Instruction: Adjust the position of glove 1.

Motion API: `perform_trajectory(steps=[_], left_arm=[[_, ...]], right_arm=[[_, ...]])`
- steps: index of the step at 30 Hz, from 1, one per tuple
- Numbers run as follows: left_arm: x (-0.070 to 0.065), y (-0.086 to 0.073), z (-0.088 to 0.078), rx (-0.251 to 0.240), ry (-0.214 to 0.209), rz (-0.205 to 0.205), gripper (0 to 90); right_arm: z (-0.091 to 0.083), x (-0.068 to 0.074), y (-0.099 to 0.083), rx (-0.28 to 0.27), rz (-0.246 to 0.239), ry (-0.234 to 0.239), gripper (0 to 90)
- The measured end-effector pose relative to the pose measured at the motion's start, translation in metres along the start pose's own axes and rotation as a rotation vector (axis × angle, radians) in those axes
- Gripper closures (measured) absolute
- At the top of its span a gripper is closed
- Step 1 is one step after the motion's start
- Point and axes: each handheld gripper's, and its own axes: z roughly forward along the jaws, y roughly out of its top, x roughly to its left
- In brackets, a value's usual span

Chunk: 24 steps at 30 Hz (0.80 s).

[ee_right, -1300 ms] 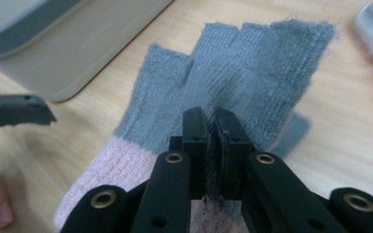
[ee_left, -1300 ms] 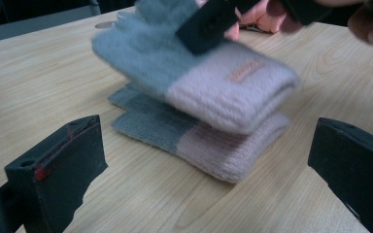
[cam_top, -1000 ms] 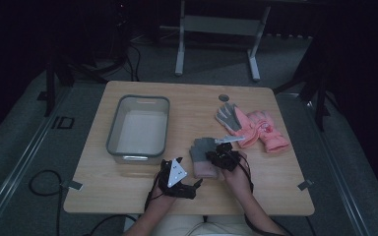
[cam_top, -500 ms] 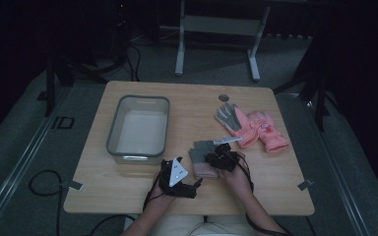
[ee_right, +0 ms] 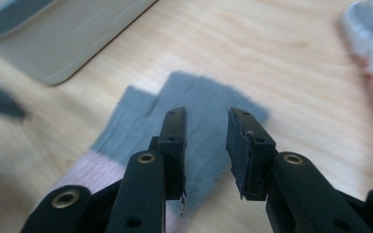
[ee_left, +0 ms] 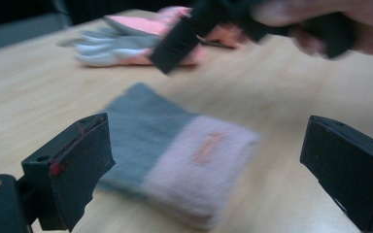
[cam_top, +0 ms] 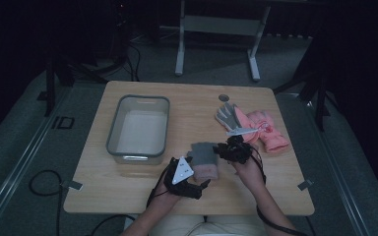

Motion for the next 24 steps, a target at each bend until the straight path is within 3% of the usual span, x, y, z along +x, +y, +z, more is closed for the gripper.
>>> perform_trajectory(steps=[1,2,3,5,6,8,9,10,11,14,20,24], left_arm=[[-0.002,0.003,0.003,0.039,0.015,0.039,6.2],[-0.003,0.005,0.004,0.058,-0.002,0.08,6.0],[-0.003,0.007,0.005,0.065,-0.048,0.103,6.1],[-0.003,0.008,0.01,0.086,-0.089,0.121,6.4],[-0.003,0.008,0.01,0.086,-0.089,0.121,7.5],[-0.005,0.008,0.016,0.11,-0.112,0.169,8.0],[-0.007,0.007,0.02,0.133,-0.115,0.218,15.1],[-0.007,0.007,0.02,0.133,-0.115,0.218,18.2],[-0.008,0.008,0.022,0.146,-0.096,0.274,23.2],[-0.008,0.009,0.025,0.165,-0.099,0.299,26.1],[0.0,0.002,0.037,0.253,-0.098,0.363,30.9],[-0.001,-0.001,0.038,0.268,-0.083,0.384,31.5]], right_arm=[[-0.001,-0.003,0.002,0.0,0.003,-0.005,66.8],[-0.002,-0.006,0.004,0.0,0.003,-0.009,66.8],[-0.002,-0.008,0.005,-0.003,0.005,-0.01,66.8],[0.0,-0.012,0.008,0.006,0.018,-0.01,66.5],[0.003,-0.014,0.008,0.012,0.021,-0.013,66.4],[0.005,-0.016,0.009,0.018,0.027,-0.012,66.1],[0.011,-0.018,0.009,0.026,0.036,-0.004,64.8],[0.013,-0.019,0.01,0.029,0.043,-0.003,63.8],[0.016,-0.02,0.01,0.031,0.048,0.002,63.2],[0.021,-0.022,0.012,0.039,0.059,0.002,60.6],[0.041,-0.029,0.013,0.092,0.1,0.017,49.6],[0.051,-0.033,0.011,0.124,0.142,0.031,46.9]])
